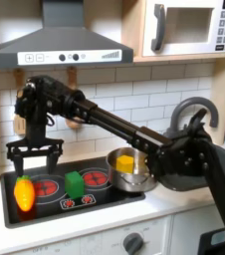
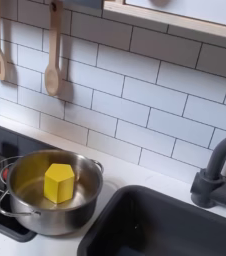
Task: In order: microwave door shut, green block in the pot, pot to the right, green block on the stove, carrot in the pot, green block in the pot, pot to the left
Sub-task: 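Put the carrot in the pot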
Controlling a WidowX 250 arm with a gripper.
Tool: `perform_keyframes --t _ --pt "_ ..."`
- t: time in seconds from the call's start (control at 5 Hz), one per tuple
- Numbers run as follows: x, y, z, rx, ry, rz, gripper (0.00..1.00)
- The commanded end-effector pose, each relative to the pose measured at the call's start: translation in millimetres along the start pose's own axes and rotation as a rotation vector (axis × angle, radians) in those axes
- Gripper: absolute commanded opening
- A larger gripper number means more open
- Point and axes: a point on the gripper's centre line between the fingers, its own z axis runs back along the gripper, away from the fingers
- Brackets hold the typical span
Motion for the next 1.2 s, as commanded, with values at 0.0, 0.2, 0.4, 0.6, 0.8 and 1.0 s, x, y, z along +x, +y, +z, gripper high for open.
perform_keyframes --t 0.0,0.2,0.4,0.6,0.8,1.0 --pt "-5 13.1 -7.2 0.015 0.009 0.016 1.00" --pt "-5 13.2 -18.3 0.005 0.025 0.021 1.00" --pt "-6 10.5 -21.5 0.002 0.027 0.018 1.00" --pt "-8 8.3 -29.8 -0.010 0.045 0.020 1.00" --pt "-10 8.7 -39.5 -0.013 0.062 0.029 1.00" --pt "-9 10.3 -41.3 -0.007 0.062 0.030 1.00"
